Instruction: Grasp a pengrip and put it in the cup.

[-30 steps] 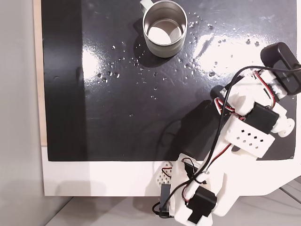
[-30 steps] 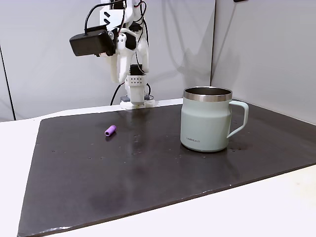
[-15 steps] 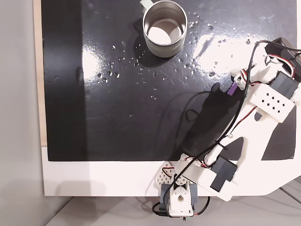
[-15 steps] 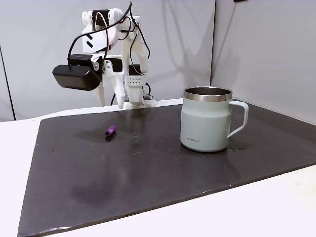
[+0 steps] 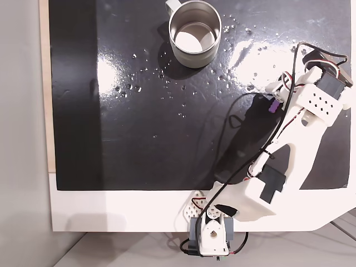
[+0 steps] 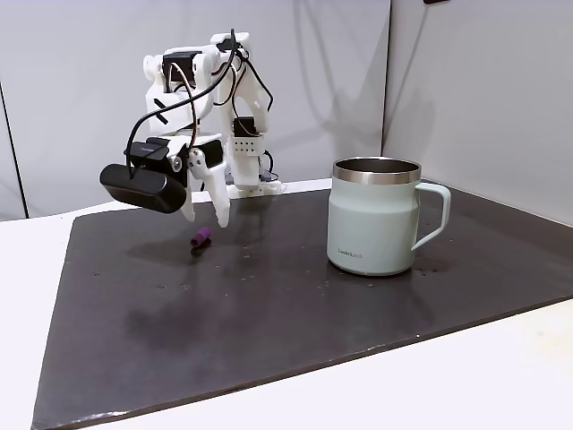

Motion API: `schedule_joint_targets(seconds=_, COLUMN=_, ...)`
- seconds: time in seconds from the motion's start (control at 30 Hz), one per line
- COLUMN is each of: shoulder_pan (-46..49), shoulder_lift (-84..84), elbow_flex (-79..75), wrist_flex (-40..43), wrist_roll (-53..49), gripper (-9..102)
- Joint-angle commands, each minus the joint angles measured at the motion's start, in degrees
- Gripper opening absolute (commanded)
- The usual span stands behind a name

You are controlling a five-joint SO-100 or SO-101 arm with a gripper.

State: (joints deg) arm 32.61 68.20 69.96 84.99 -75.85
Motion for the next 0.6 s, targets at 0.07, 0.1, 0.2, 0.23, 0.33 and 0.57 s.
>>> schedule_joint_targets(seconds=0.07, shoulder_pan=0.0, shoulder_lift=-2.9, elbow_flex=-6.9, wrist_flex=0.3, wrist_roll=-0.5, gripper=22)
schedule_joint_targets(seconds=0.1, shoulder_pan=0.0, shoulder_lift=-3.9, elbow_flex=-7.7, wrist_flex=0.4, wrist_roll=-0.5, gripper=21)
schedule_joint_targets(seconds=0.2, shoulder_pan=0.1, shoulder_lift=-6.6, elbow_flex=-10.4, wrist_flex=1.5, wrist_roll=-0.5, gripper=21)
schedule_joint_targets(seconds=0.23, shoulder_pan=0.1, shoulder_lift=-7.4, elbow_flex=-11.0, wrist_flex=1.8, wrist_roll=-0.5, gripper=20)
schedule_joint_targets(seconds=0.33, shoulder_pan=0.1, shoulder_lift=-8.5, elbow_flex=-11.4, wrist_flex=2.3, wrist_roll=-0.5, gripper=15)
schedule_joint_targets(seconds=0.57, shoulder_pan=0.1, shoulder_lift=-9.2, elbow_flex=-11.3, wrist_flex=3.3, wrist_roll=-0.5, gripper=1)
